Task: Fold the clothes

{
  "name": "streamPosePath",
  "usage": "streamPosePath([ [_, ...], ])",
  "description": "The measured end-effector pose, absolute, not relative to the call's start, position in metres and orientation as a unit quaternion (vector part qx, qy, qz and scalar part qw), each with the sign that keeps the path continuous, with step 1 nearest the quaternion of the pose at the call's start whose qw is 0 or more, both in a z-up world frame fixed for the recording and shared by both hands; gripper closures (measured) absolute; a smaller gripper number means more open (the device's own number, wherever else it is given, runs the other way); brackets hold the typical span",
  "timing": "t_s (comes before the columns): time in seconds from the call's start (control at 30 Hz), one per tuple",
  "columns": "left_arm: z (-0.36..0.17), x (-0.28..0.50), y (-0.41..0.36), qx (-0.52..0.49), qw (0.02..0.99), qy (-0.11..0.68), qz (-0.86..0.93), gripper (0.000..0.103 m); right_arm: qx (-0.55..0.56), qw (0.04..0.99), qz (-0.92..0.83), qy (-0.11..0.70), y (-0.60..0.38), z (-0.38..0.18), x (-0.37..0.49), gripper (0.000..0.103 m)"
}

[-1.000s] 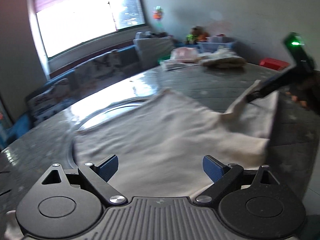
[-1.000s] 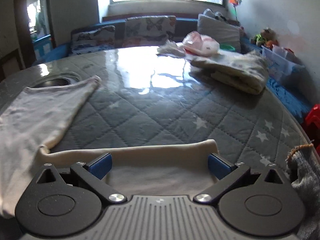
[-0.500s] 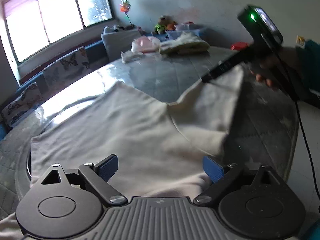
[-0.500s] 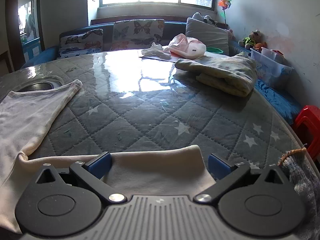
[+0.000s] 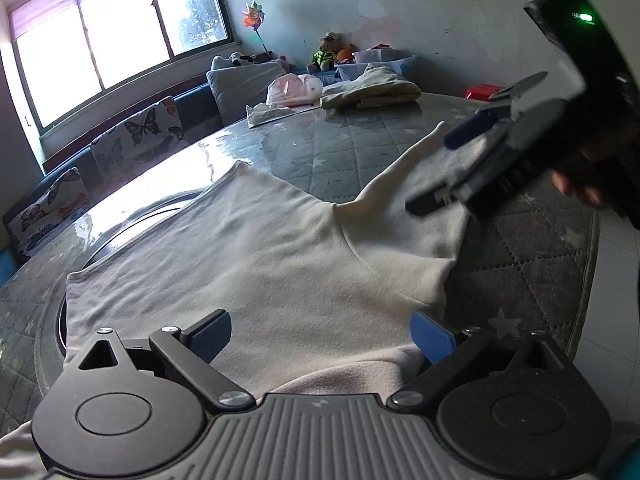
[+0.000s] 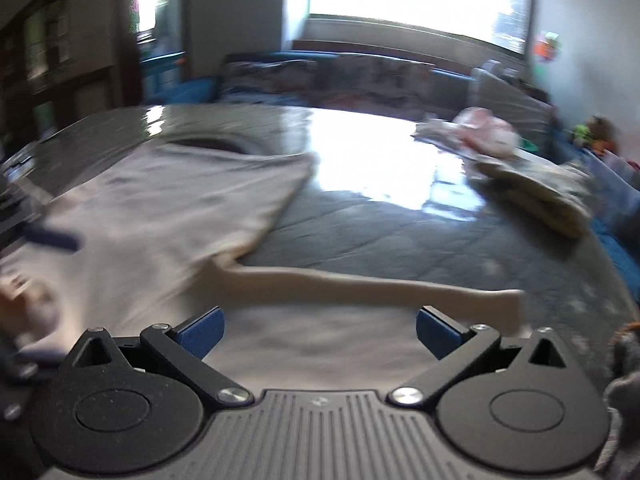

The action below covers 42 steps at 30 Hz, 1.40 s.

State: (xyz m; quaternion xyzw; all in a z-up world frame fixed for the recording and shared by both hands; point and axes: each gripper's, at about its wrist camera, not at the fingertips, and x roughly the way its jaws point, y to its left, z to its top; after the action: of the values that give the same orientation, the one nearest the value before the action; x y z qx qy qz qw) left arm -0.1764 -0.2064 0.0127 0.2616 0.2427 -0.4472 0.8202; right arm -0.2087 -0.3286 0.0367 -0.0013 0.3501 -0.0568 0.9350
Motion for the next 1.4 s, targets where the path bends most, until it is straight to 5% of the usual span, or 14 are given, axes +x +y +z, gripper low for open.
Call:
streamPosePath([
  [1.4,0.01,-0.168,-0.2,0.24,0.821,0.259,-0.449,0.0,0.057,0.916,-0.157,0.363,-0.414,0.019,-0.175,0.0],
])
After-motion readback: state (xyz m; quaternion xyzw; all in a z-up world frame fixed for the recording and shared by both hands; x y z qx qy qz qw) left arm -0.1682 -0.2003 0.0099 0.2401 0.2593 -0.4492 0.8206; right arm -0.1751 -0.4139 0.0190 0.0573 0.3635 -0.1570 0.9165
